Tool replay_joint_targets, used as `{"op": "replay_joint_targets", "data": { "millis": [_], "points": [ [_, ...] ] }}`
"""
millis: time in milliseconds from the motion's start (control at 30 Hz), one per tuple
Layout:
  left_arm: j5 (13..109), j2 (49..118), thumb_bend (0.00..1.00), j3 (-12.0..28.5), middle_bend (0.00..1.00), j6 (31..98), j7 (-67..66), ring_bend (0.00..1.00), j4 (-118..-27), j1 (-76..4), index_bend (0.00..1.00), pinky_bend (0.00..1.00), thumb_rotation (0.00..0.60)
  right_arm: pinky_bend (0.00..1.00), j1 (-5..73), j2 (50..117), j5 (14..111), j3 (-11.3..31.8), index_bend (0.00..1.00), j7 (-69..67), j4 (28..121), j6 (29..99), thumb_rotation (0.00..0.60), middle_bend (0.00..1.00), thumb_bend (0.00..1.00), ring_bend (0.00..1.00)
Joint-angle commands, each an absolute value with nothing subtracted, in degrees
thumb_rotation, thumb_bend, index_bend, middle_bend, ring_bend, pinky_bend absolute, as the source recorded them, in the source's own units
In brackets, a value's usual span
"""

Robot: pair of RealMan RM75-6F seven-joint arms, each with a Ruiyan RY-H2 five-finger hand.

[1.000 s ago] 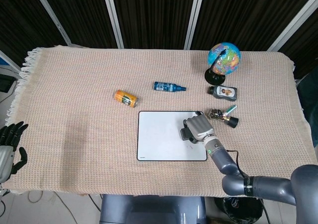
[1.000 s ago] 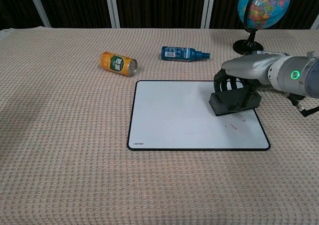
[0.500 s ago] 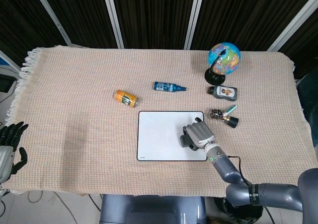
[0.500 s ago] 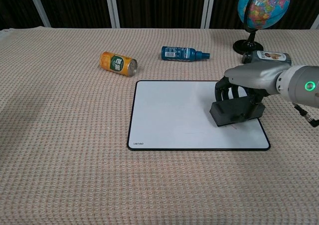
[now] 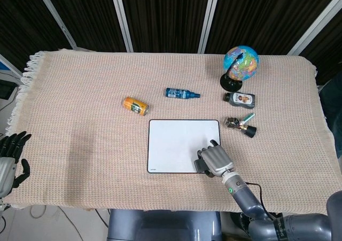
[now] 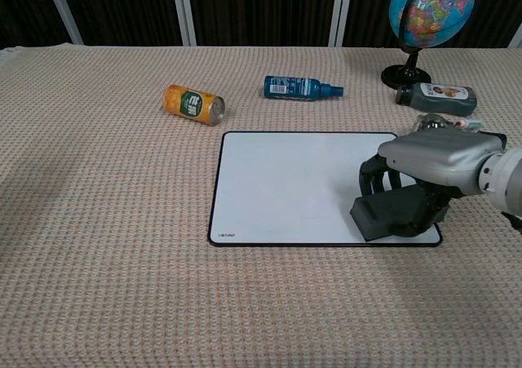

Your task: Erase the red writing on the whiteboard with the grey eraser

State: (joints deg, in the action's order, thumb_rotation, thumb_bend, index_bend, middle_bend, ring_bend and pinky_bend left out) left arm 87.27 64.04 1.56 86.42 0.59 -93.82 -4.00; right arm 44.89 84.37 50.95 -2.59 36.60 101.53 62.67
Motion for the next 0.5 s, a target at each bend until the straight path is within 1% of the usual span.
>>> {"op": "replay_joint_targets", "data": {
  "millis": [33,333,500],
  "points": [
    [87.2,64.0,0.73,1.6,0.04,86.4,0.7,0.0,-93.8,-4.0,0.09,0.0,0.6,0.16,44.9,84.8,50.3,-1.8,0.64,36.9,100.9,62.3,0.6,0.62,0.47,0.43],
    [87.2,64.0,0.73,1.7,0.04,86.5,0.6,0.0,-93.7,-4.0,0.09,0.0,0.6,0.16,46.6,86.9,46.8,1.6,0.65,38.8,96.0,60.4,0.6,0.63,0.47,0.43],
    [87.2,64.0,0.73,1.7,0.04,86.4,0.7,0.0,-93.7,-4.1,0.09,0.0,0.6,0.16,47.9,87.6,44.3,3.7,0.65,38.6,92.7,57.9,0.6,0.63,0.47,0.43]
  ]
}}
